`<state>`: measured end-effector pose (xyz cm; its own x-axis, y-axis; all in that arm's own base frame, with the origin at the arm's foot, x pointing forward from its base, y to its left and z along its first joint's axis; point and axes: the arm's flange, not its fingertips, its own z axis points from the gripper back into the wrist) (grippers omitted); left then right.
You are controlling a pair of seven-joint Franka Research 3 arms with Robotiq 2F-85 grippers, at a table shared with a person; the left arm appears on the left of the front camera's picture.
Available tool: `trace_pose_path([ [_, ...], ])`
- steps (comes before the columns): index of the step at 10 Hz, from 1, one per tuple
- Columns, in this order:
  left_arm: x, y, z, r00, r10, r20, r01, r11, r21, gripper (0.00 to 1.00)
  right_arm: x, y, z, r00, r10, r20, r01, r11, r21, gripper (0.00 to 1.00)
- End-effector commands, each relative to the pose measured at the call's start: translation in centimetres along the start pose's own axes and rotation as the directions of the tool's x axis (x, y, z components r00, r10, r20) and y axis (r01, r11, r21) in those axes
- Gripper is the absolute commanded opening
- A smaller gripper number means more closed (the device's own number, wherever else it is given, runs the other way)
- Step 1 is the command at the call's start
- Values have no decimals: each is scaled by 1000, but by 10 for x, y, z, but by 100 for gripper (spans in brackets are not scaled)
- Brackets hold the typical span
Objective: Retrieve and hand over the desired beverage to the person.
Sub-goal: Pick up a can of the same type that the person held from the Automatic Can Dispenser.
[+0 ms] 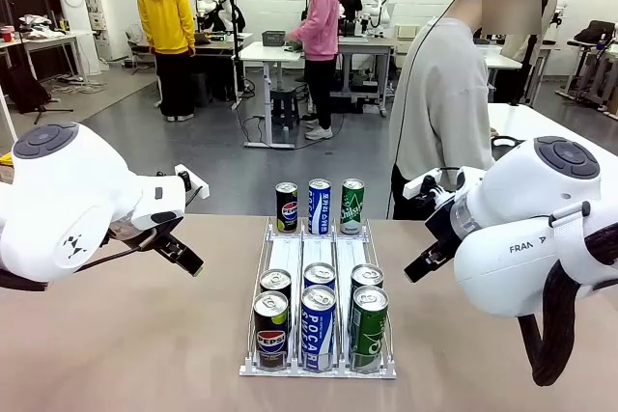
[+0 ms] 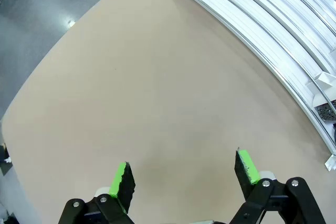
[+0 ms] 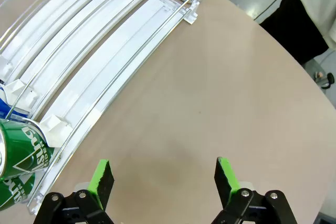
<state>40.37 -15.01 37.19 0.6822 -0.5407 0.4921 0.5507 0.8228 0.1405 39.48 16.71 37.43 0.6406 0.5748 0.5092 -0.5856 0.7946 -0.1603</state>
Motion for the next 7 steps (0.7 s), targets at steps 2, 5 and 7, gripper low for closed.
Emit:
trace_pose_path([
  [2,-1,-8,20,1000,-9,-16,8,1000,-28,100,0,0,0,1000,0,0,0,1000,0,100],
  [5,65,7,130,999,-44,23,41,991,131,100,48,7,118,1000,19,-6,-19,1000,-11,100],
  [7,105,9,198,998,-62,8,60,990,124,100,87,21,209,999,41,-24,-43,997,-63,100],
])
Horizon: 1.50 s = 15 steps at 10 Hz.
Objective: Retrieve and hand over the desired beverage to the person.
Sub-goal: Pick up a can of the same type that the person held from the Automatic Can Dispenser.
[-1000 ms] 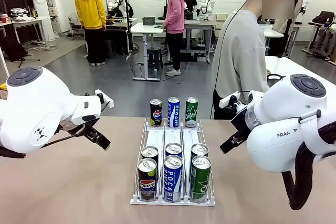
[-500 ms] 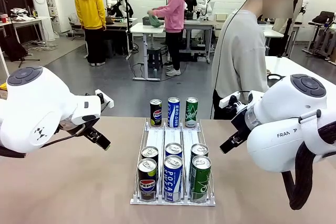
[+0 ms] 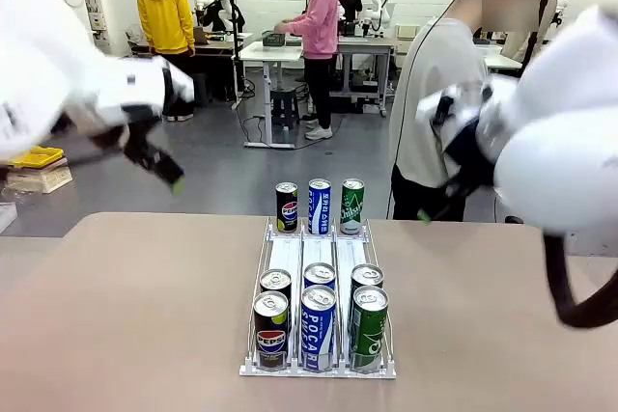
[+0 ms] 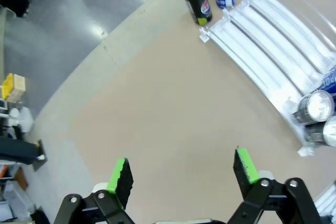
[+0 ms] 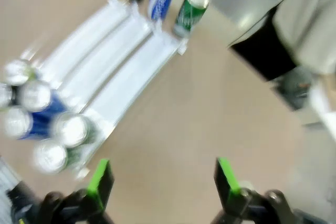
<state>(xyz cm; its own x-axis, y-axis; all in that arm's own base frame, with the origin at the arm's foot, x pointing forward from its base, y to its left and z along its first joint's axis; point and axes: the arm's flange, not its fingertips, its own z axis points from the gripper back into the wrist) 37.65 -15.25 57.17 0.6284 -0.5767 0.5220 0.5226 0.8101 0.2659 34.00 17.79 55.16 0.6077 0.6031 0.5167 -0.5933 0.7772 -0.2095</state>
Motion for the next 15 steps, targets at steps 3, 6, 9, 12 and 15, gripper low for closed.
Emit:
trace_pose_path([
  [3,60,5,89,1000,22,8,-22,998,63,100,69,24,129,999,-32,16,34,989,-144,100],
  [6,56,7,91,1000,-8,19,8,1000,21,100,66,29,156,998,-18,57,25,993,-113,100],
  [9,56,7,91,1000,-8,19,8,1000,21,100,66,29,156,998,-18,57,25,993,-113,100],
  [12,31,63,108,999,-23,42,33,963,-268,100,33,-27,166,994,-109,29,107,991,75,100],
  [15,-29,145,128,980,144,140,-72,902,-425,100,-31,-121,206,916,-353,192,275,899,341,100],
])
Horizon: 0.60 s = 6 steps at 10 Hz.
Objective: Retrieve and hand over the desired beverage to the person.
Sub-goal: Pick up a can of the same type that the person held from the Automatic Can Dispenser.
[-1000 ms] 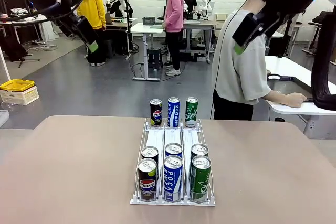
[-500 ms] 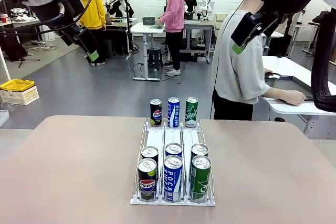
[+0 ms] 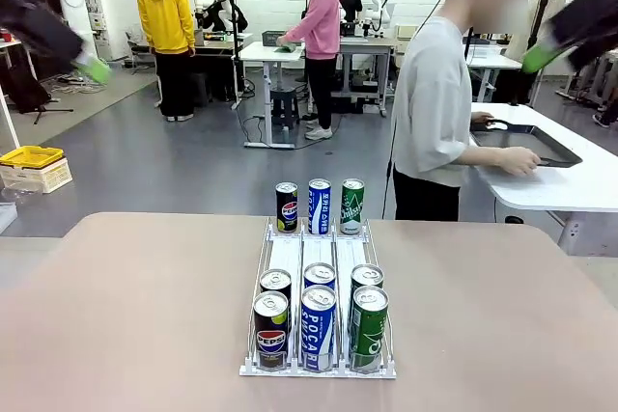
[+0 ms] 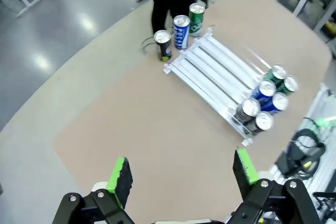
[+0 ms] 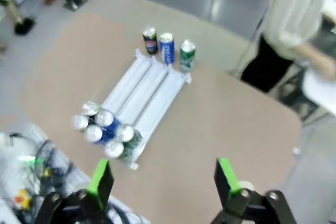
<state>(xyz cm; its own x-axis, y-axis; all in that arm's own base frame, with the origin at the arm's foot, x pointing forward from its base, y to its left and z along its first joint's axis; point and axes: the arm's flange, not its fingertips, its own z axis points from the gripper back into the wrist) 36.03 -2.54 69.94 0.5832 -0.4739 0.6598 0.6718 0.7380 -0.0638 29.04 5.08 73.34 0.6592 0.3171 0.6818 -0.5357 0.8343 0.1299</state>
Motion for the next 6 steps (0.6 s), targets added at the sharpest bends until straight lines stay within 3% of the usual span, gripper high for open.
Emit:
trace_pose_path([
  [1,-26,34,21,992,114,45,-109,987,-117,100,-24,-42,27,985,-137,106,120,982,146,100],
  [4,-65,64,58,968,214,129,-186,963,-196,100,-60,-87,59,957,-237,170,206,962,182,100],
  [6,-85,62,80,959,247,141,-206,946,-251,100,-76,-96,52,972,-226,66,222,973,70,100],
])
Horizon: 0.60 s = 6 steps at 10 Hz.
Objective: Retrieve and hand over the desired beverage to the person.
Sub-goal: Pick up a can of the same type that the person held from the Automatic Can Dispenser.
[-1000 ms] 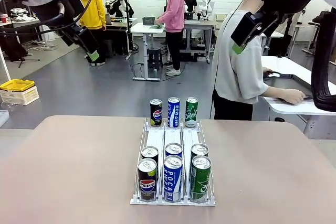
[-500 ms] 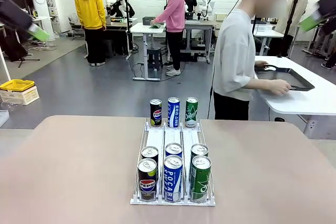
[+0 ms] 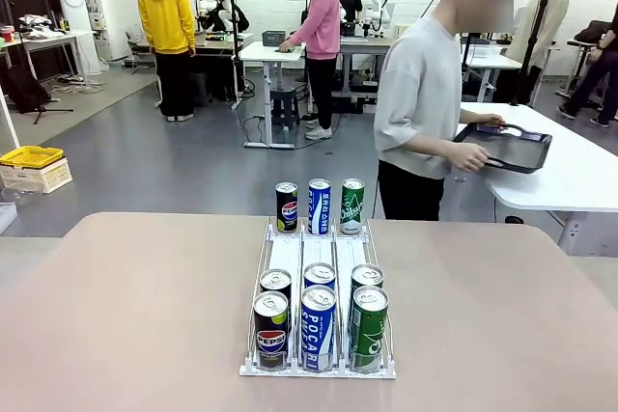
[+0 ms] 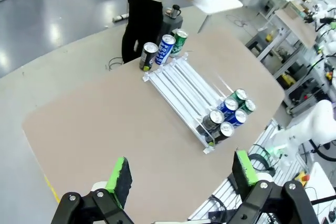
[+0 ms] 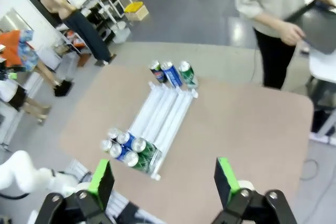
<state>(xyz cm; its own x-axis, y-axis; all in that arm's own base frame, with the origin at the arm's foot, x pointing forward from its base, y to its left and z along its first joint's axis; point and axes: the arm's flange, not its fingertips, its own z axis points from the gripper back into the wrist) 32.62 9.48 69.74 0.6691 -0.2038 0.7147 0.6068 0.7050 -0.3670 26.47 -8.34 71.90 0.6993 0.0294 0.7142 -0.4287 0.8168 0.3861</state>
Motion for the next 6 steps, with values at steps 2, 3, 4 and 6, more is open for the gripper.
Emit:
trace_pose_path([
  [2,-22,-4,25,999,31,-18,-32,998,-47,100,-25,-15,-11,987,47,-155,-58,996,-66,100],
  [3,-31,-3,30,996,53,-73,-55,998,-35,100,-34,-22,-9,970,24,-244,-45,996,-82,100],
  [4,-36,-2,33,989,59,-132,-62,998,-13,100,-38,-26,-5,971,-1,-240,-21,996,-89,100],
  [6,-43,-2,32,979,75,-191,-70,997,35,100,-44,-28,2,969,-8,-245,-14,996,-85,100],
])
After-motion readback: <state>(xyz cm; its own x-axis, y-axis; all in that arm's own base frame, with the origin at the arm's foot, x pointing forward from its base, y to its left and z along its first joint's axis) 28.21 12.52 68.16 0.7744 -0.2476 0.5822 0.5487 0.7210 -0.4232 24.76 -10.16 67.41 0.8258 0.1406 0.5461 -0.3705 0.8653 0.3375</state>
